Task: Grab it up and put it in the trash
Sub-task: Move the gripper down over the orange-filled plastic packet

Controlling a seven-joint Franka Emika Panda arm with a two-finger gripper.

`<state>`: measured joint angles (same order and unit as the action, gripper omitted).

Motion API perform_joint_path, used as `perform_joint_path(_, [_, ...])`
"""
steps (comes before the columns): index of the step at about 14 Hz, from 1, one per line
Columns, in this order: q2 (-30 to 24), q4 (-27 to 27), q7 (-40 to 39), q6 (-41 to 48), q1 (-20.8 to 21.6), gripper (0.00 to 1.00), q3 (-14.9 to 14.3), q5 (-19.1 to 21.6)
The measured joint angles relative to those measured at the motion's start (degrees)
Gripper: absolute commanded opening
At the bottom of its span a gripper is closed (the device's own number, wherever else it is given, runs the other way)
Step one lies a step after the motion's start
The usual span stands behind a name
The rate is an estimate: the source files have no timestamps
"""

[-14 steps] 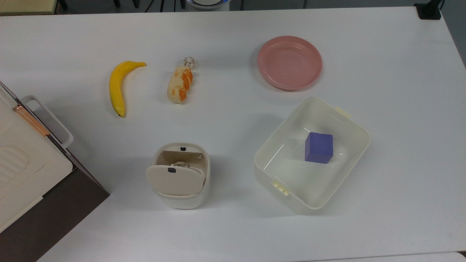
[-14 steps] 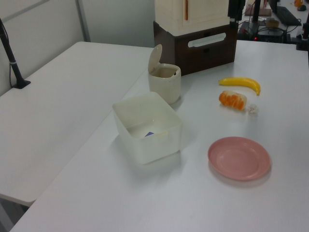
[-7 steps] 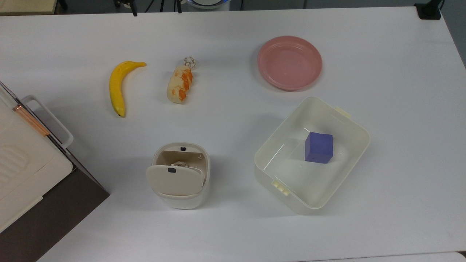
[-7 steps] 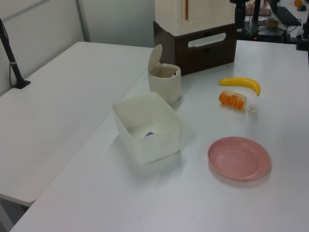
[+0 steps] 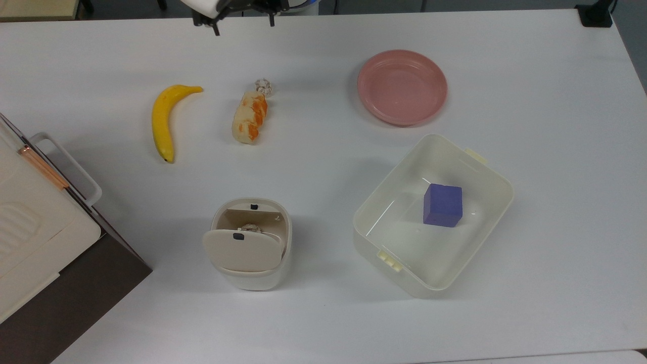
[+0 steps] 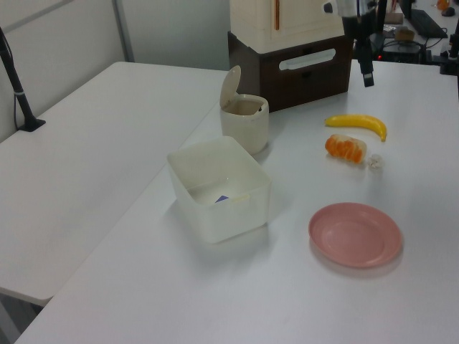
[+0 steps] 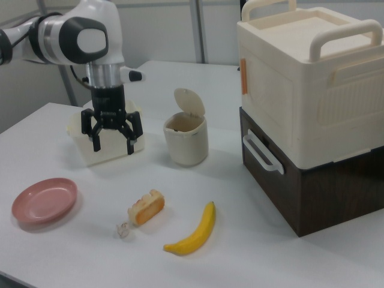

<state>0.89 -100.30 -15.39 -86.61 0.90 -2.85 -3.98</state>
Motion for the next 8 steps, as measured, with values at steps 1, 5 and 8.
perform_joint_path(1, [0.0, -1.3, 0.0, 0.0, 0.4, 0.99, 0.0, -0.5])
perform_joint_path(5, [-0.1, -6.3, -0.2, -3.7, 1.1, 0.99, 0.0, -2.3])
perform_joint_path(8, [-0.1, -12.6, -0.1, -8.9, 2.7, 0.98, 0.1, -4.0])
